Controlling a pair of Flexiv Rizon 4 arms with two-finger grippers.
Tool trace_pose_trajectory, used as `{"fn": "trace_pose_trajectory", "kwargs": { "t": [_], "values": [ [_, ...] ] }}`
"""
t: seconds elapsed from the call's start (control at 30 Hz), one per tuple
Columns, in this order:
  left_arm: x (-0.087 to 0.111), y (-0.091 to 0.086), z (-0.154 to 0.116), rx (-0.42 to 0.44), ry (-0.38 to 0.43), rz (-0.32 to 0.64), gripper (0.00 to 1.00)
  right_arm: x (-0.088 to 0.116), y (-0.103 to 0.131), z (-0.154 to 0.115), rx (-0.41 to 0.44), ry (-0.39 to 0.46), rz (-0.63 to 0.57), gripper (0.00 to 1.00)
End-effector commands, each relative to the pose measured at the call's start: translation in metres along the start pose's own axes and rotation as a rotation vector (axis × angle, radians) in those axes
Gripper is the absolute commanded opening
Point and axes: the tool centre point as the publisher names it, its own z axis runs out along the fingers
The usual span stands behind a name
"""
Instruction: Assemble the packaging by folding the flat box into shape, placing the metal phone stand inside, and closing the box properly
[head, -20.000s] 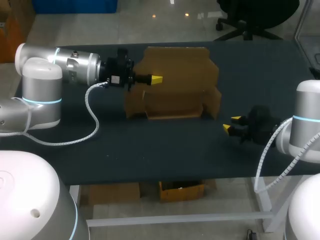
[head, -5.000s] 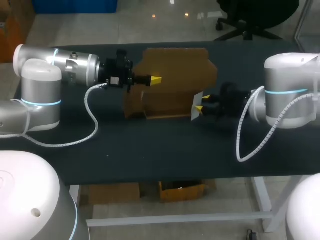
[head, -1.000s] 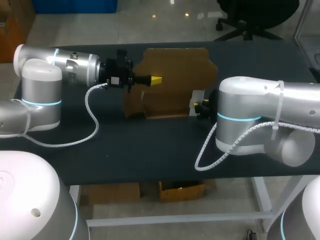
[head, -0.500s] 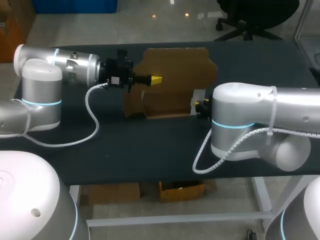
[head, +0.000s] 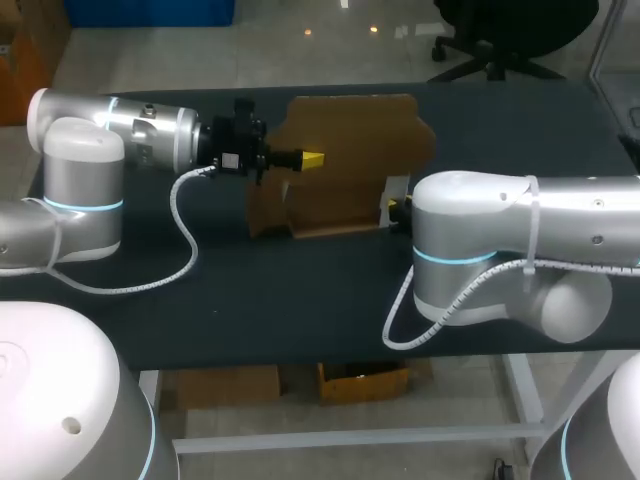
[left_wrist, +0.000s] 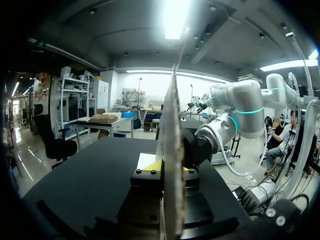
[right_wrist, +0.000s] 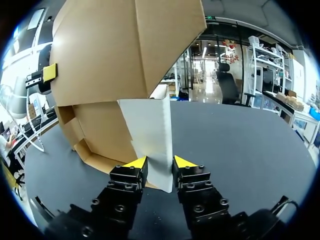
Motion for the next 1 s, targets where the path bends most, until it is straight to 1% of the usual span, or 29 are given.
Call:
{"fn": "trace_pose_trajectory", "kwargs": {
  "t": [0.03,0.27,0.83,1.0],
  "values": [
    [-0.0002,0.0059,0.0011,-0.001,0.005,-0.001,0.0,0.0038,0.0014,0.0079,-0.006,-0.015,0.002,0.28],
    [-0.0002,0.0059,0.0011,-0.001,0.005,-0.001,0.0,0.0051,0.0023,0.0095,-0.012,-0.021,0.006,0.22],
    [-0.0002,0.0059,0.0011,-0.001,0.005,-0.001,0.0,0.0055,0.0012,0.0105,-0.02,-0.035,0.021,0.19],
    [-0.0002,0.0059,0.0011,-0.001,0.005,-0.001,0.0,0.0056,0.0017,0.0111,-0.023,-0.042,0.024,0.16]
  ]
}}
